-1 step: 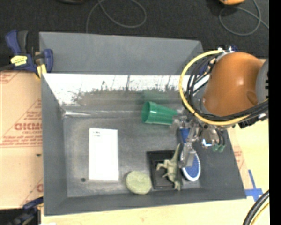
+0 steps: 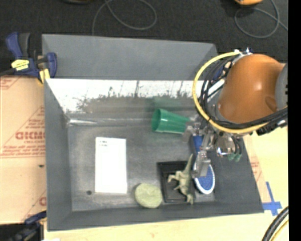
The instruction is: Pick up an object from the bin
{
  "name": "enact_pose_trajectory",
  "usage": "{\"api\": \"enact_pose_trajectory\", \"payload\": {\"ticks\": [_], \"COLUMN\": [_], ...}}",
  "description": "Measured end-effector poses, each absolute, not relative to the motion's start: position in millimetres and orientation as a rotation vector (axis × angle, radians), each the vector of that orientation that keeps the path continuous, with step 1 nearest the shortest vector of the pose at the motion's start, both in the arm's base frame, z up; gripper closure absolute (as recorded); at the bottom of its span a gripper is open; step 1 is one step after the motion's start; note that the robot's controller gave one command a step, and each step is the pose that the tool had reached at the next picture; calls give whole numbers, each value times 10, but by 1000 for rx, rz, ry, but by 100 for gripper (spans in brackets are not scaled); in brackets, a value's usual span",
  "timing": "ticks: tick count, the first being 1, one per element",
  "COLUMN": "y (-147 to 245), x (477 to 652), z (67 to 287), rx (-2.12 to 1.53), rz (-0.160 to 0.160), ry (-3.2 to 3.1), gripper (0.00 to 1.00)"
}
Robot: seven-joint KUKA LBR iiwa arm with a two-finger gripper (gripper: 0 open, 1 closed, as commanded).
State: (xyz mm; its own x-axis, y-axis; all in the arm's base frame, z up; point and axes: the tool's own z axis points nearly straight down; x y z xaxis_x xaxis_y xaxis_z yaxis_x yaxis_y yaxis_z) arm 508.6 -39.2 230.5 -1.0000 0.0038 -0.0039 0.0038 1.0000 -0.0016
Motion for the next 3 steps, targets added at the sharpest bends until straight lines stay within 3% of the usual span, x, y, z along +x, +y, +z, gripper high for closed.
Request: {"api": "enact_pose_trajectory", "payload": {"ticks": [1, 2, 3], "y": [-447, -520, -474], "x": [5176, 5301, 5419], "z": [1724, 1523, 1438], "rx": [-164, -355, -231], "rz": [-3, -1, 1], "ry": [3130, 3121, 3130], "gripper": [0, 0, 0]}}
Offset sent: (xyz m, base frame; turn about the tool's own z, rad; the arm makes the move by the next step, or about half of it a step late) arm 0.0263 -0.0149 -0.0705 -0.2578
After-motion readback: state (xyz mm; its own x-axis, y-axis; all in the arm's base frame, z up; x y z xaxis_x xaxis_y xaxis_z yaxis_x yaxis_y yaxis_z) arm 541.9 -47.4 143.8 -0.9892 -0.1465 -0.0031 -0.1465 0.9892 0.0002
